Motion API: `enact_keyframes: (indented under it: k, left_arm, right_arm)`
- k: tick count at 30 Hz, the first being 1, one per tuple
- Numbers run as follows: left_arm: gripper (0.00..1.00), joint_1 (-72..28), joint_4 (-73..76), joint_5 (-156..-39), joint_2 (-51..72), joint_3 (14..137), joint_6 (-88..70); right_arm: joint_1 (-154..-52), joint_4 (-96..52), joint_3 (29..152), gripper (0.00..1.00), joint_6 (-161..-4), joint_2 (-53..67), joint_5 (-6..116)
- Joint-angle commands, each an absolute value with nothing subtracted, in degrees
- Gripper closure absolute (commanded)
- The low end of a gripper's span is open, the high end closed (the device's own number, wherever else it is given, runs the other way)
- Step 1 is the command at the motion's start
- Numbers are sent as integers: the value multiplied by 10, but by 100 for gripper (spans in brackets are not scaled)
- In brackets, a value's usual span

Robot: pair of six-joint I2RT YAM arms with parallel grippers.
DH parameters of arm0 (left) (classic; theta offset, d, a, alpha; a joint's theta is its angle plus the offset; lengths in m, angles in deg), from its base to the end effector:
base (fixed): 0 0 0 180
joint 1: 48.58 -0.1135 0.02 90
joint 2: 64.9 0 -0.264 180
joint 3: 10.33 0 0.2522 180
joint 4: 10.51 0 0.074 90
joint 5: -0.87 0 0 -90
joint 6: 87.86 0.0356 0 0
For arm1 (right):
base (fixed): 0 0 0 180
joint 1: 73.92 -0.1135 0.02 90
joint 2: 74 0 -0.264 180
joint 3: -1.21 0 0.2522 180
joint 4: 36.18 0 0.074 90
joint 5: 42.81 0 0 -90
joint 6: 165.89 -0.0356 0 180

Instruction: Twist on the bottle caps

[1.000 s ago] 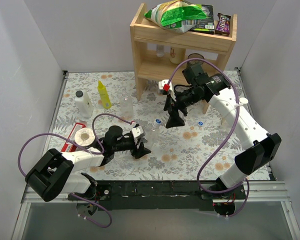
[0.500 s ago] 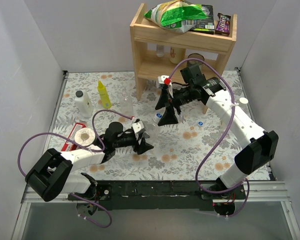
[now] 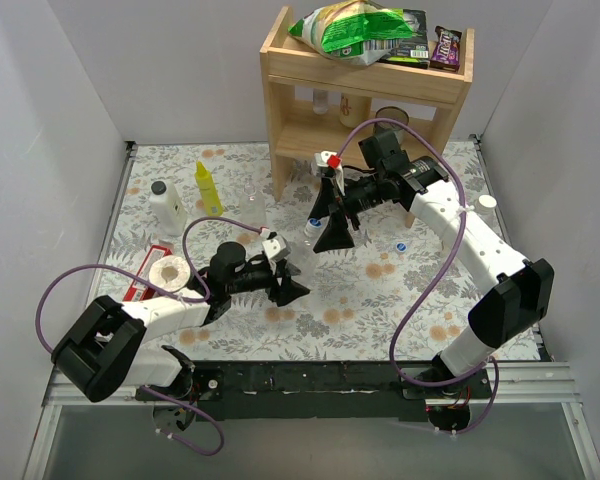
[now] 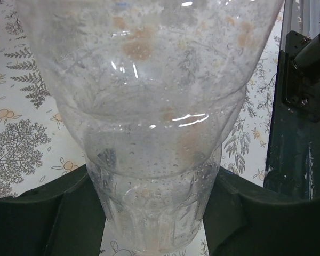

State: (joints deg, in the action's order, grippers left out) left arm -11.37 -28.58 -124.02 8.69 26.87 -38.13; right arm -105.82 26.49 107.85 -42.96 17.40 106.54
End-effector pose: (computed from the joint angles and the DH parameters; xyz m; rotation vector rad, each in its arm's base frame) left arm 0.1839 -0.1652 0.1847 0.4144 2.0816 -1.4429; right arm 0.2658 0.2015 0.3759 -1.5397 1.5435 1.2053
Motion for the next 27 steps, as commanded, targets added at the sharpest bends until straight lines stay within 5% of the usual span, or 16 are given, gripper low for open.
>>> enact_keyframes:
  k: [1, 18, 27]
  left_arm:
    - [100, -125, -306, -1229, 87, 286, -424]
    - [100, -139, -288, -1268, 84, 284, -390]
    - [100, -139, -233, -1308, 99, 322, -340]
  right_arm:
    - [-1057, 257, 1073, 6, -428, 159, 1041]
    - [-1032, 293, 1100, 12, -433, 123, 908]
    - [-1031, 175, 1101, 3, -489, 154, 1053]
